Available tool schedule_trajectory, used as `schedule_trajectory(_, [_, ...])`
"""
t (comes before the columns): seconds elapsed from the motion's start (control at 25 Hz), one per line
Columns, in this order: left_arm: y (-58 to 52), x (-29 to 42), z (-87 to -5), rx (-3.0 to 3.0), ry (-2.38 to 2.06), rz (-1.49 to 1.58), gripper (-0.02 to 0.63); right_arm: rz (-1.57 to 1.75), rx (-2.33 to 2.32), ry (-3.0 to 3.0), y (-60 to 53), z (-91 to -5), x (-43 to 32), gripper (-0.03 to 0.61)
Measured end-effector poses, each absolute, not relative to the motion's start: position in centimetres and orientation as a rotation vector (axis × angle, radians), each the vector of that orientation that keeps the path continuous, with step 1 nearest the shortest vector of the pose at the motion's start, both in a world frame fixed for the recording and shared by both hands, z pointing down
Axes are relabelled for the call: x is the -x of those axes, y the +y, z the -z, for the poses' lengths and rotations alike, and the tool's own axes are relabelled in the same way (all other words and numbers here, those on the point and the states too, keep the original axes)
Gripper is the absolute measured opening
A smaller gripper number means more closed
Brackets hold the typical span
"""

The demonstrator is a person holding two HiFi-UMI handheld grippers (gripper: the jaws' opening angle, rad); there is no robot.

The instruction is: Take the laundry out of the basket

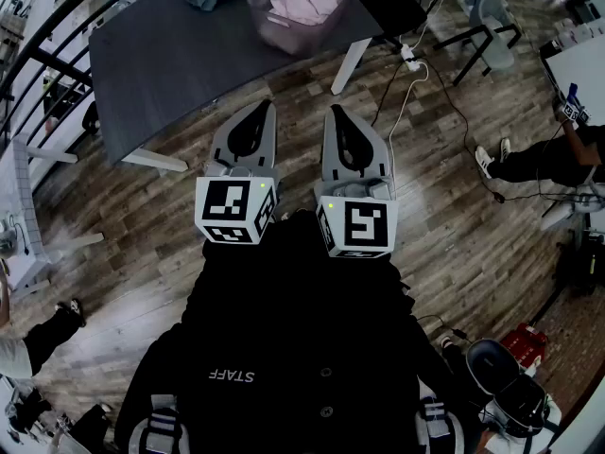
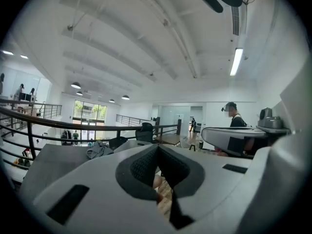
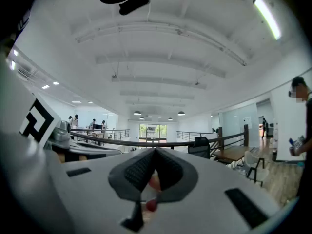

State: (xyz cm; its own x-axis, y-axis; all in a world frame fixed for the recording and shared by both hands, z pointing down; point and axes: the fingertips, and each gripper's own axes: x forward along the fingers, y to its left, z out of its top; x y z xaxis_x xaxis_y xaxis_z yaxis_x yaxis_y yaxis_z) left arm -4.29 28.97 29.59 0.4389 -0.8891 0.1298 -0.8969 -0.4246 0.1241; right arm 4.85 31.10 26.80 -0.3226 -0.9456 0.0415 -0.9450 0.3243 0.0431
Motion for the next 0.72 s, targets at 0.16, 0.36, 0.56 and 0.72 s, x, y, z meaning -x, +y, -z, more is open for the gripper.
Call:
schedule_trajectory(0.16, [28.8, 4.1, -29.4, -2.511, -1.587, -0.067, 0.0, 0.013, -1.799, -2.529, 30.8, -26.6, -5.2, 0.015])
schedule_trajectory(0.36, [28.6, 3.8, -29.6, -2.509, -1.591, -0.064, 0.0, -0.025, -1.812, -2.564, 30.4, -26.6, -5.7, 0.015])
schedule_trajectory(0.56, [28.2, 3.8, -29.8, -2.496, -1.612, -0.069, 0.0, -0.064, -1.815, -2.565, 29.7, -27.1, -6.3, 0.015])
schedule_trajectory(0.72, [28.1, 3.7, -30.1, -2.478, -1.633, -0.076, 0.0, -0.072, -1.793, -2.572, 29.5, -27.5, -6.5, 0.015])
